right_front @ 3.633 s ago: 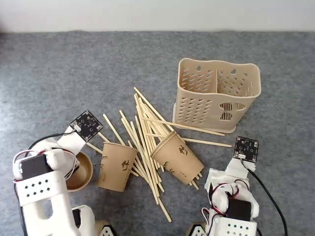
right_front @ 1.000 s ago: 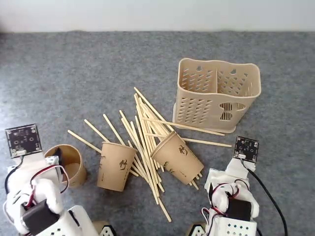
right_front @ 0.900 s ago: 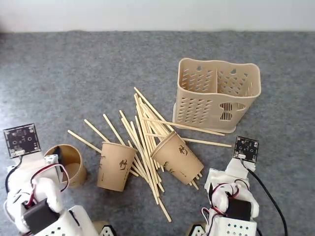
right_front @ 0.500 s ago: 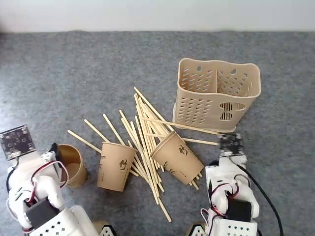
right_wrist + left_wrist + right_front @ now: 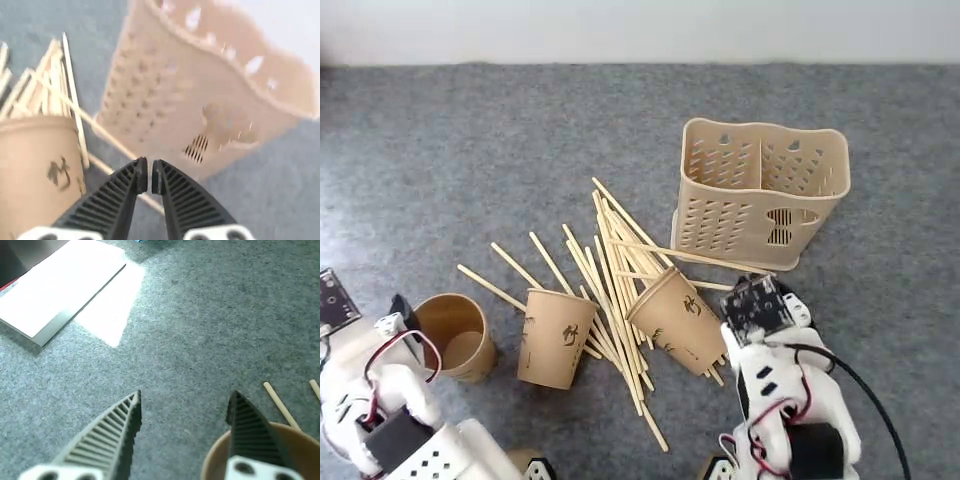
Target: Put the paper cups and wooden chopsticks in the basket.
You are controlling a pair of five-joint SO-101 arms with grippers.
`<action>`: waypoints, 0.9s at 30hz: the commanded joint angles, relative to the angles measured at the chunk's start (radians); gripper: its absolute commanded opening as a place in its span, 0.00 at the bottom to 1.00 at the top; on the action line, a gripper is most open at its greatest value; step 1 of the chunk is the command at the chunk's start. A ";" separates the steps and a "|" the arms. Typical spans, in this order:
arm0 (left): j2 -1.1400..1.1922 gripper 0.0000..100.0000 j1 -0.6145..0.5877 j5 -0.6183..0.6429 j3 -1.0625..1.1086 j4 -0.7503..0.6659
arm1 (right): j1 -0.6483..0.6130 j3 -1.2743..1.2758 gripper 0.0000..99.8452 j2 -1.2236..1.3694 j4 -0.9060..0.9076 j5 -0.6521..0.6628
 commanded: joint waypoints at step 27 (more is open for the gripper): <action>-0.009 0.26 -0.002 0.003 0.024 -0.021 | -0.650 -0.750 0.19 1.293 -0.010 -0.170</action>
